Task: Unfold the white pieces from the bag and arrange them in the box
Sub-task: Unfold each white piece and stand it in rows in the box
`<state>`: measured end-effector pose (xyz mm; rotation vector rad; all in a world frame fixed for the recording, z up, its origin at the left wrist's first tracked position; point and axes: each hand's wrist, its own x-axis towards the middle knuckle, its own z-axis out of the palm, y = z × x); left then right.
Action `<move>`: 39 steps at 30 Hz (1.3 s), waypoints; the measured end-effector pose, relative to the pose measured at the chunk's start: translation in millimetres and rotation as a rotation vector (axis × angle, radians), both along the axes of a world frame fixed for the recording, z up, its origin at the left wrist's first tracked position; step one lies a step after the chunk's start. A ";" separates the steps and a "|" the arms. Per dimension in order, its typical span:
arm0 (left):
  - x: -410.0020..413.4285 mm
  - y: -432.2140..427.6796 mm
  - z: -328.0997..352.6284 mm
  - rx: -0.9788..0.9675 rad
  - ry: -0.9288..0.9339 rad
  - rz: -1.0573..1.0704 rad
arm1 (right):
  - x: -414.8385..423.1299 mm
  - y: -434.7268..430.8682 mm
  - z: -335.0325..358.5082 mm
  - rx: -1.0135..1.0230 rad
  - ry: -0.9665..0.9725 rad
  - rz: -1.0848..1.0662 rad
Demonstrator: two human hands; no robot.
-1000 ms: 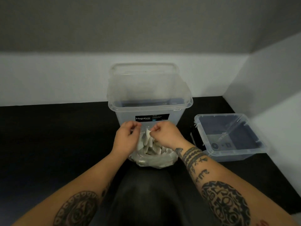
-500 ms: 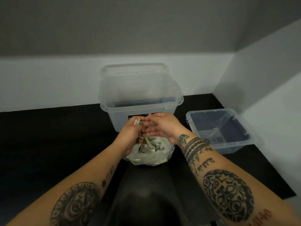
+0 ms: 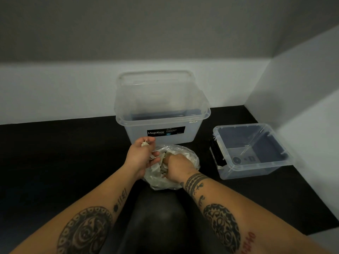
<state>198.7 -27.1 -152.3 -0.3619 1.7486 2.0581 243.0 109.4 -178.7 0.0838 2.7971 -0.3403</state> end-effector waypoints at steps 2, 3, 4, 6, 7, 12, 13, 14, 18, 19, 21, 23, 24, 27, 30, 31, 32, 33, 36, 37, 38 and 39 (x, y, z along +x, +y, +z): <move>0.4 -1.2 -0.3 0.027 -0.030 0.001 | 2.0 -2.1 -1.0 0.072 0.026 0.061; 0.4 -1.8 -1.2 0.030 -0.038 0.001 | 2.7 -2.6 -0.8 0.086 0.040 0.085; 0.7 -2.3 -1.3 0.027 -0.041 0.001 | 3.8 -2.9 0.8 0.091 0.047 0.094; 1.0 -3.1 -1.2 0.022 -0.045 0.002 | 4.0 -0.9 3.6 0.068 0.054 0.078; 1.0 -3.7 -0.6 0.020 -0.046 0.000 | 3.6 1.0 6.2 0.030 0.049 0.053; -2.4 -9.2 3.7 0.030 -0.060 0.003 | -2.6 20.7 31.9 -0.298 0.036 -0.152; -2.9 -9.9 4.7 0.042 -0.062 0.002 | -4.3 26.4 37.6 -0.408 0.022 -0.221; -3.8 -10.3 4.9 0.050 -0.062 0.004 | -5.1 31.1 44.5 -0.534 -0.006 -0.296; -1.4 -6.0 9.5 0.082 -0.067 -0.010 | -6.8 37.9 69.5 -0.917 -0.038 -0.479; -0.5 -4.1 10.9 0.116 -0.080 -0.025 | -8.2 36.2 73.5 -0.928 0.020 -0.486; 3.4 0.6 17.4 0.185 -0.094 -0.094 | -9.9 28.6 79.9 -0.861 0.176 -0.472; 5.5 7.1 21.3 0.239 -0.088 -0.180 | -7.9 16.6 86.9 -0.744 0.287 -0.410; 6.9 9.7 23.9 0.273 -0.089 -0.205 | -6.1 10.0 89.9 -0.681 0.299 -0.363; 7.3 12.4 27.1 0.330 -0.095 -0.203 | -4.7 -3.9 91.1 -0.588 0.201 -0.253; 2.4 8.2 19.0 0.279 -0.075 -0.158 | -4.1 -5.2 93.8 -0.718 0.112 -0.235; 1.2 5.8 16.4 0.267 -0.072 -0.125 | -4.3 -3.9 95.1 -0.802 0.095 -0.270; 0.1 2.9 13.4 0.260 -0.075 -0.094 | -4.6 -2.1 95.8 -0.884 0.086 -0.325; -1.0 -0.1 11.4 0.256 -0.086 -0.063 | -5.8 0.5 94.0 -0.929 0.092 -0.385; -4.0 -8.8 7.1 0.200 -0.103 0.030 | -8.1 8.6 78.9 -0.791 0.118 -0.510; -5.7 -11.1 4.9 0.179 -0.105 0.048 | -9.4 9.9 68.6 -0.646 0.070 -0.471; -6.3 -12.5 3.9 0.164 -0.100 0.052 | -9.8 9.1 57.4 -0.495 -0.002 -0.408; -5.4 -13.5 4.6 0.146 -0.089 0.048 | -9.6 6.1 46.6 -0.363 -0.052 -0.362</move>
